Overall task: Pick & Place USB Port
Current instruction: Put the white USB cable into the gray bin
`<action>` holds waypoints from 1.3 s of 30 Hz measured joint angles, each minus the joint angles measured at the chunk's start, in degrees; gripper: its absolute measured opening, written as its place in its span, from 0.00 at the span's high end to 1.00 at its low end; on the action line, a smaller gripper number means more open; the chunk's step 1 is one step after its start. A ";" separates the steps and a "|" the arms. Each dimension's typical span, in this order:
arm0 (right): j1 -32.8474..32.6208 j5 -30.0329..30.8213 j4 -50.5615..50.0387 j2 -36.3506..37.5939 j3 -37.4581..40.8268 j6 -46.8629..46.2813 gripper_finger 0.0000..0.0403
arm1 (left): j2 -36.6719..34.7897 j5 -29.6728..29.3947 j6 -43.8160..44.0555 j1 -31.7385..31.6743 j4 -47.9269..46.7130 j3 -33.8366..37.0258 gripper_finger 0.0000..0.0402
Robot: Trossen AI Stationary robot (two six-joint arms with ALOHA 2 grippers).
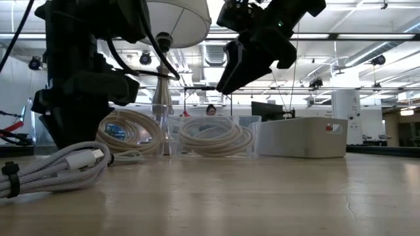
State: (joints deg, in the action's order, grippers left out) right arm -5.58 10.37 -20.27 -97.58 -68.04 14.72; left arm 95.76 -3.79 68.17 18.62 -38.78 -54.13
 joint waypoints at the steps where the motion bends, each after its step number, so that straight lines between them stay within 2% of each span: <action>1: -0.03 0.01 0.52 0.00 -0.08 0.50 0.51 | -0.12 -0.29 -1.28 -0.03 0.20 0.05 0.62; 5: -0.04 -0.55 3.87 0.00 -0.10 0.96 0.52 | -1.32 -1.63 -6.61 -0.27 3.51 0.08 0.81; 7: -0.03 -2.84 4.67 0.00 -0.10 0.89 0.52 | -2.25 -1.66 -9.57 -0.16 4.71 0.06 0.89; 10: -0.05 -8.80 6.23 -0.02 0.06 0.14 0.52 | -4.17 -1.87 -13.17 -0.18 4.27 0.03 0.90; 14: -0.15 -17.26 10.67 -0.02 0.94 -1.51 0.52 | -6.59 -5.18 -17.10 -0.28 4.15 -0.83 0.90; 17: -0.30 -20.64 15.55 -0.07 1.91 -2.98 0.53 | -8.20 -8.42 -22.22 -0.46 4.26 -2.79 0.89; 23: -0.55 -20.76 22.90 -0.07 4.33 -3.38 0.55 | -8.76 -13.00 -33.11 -0.58 4.54 -7.18 0.87; 29: -0.54 -19.27 23.15 -0.15 6.40 -3.32 0.55 | -8.81 -17.75 -39.25 -0.55 4.24 -8.63 0.88; 31: -0.50 -18.64 23.32 -0.15 6.91 -3.61 0.55 | -8.81 -18.24 -40.43 -0.56 4.31 -8.64 0.87; 36: -0.57 -12.69 23.33 -0.15 7.31 -3.90 0.55 | -8.81 -18.13 -41.69 -0.62 5.62 -8.53 0.87; 39: -0.55 -11.89 23.59 -0.15 7.33 -2.56 0.55 | -8.81 -17.34 -42.22 -0.62 5.80 -8.53 0.87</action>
State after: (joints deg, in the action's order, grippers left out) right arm -6.13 -1.52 3.32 -97.73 -60.71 12.16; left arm 86.96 -21.13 25.95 18.00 -32.98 -62.65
